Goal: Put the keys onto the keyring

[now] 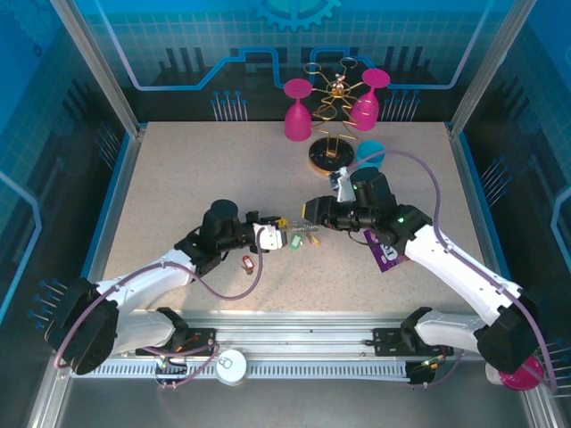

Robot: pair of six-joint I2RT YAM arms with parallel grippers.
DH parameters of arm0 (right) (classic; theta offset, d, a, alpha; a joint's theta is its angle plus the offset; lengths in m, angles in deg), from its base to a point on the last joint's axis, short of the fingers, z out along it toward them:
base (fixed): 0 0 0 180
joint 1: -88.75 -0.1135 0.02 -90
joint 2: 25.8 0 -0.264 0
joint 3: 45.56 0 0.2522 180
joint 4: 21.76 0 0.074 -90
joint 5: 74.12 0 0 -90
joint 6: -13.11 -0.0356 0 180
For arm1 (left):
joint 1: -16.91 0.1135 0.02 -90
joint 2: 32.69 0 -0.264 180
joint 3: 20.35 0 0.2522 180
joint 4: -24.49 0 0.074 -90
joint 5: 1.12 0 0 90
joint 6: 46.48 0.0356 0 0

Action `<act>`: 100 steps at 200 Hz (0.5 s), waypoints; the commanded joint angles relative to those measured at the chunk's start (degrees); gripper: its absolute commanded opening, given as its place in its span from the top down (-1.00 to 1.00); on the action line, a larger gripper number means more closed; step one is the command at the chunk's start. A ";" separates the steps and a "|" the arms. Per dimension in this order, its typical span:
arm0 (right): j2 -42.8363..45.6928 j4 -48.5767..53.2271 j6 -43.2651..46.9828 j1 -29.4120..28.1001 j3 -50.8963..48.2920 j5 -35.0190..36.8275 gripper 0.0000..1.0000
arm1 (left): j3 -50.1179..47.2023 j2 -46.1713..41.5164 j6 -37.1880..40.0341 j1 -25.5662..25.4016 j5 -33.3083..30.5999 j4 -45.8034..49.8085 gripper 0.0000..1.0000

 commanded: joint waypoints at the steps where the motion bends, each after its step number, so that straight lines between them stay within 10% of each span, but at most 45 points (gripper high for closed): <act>1: -2.33 2.50 -2.83 -0.43 1.99 -1.97 0.22 | -0.59 -2.00 3.18 -0.72 -1.06 -5.85 1.00; 100: 1.22 2.04 11.30 -1.14 0.73 1.85 0.20 | 0.35 -2.32 -2.06 -1.37 -4.84 -4.22 1.00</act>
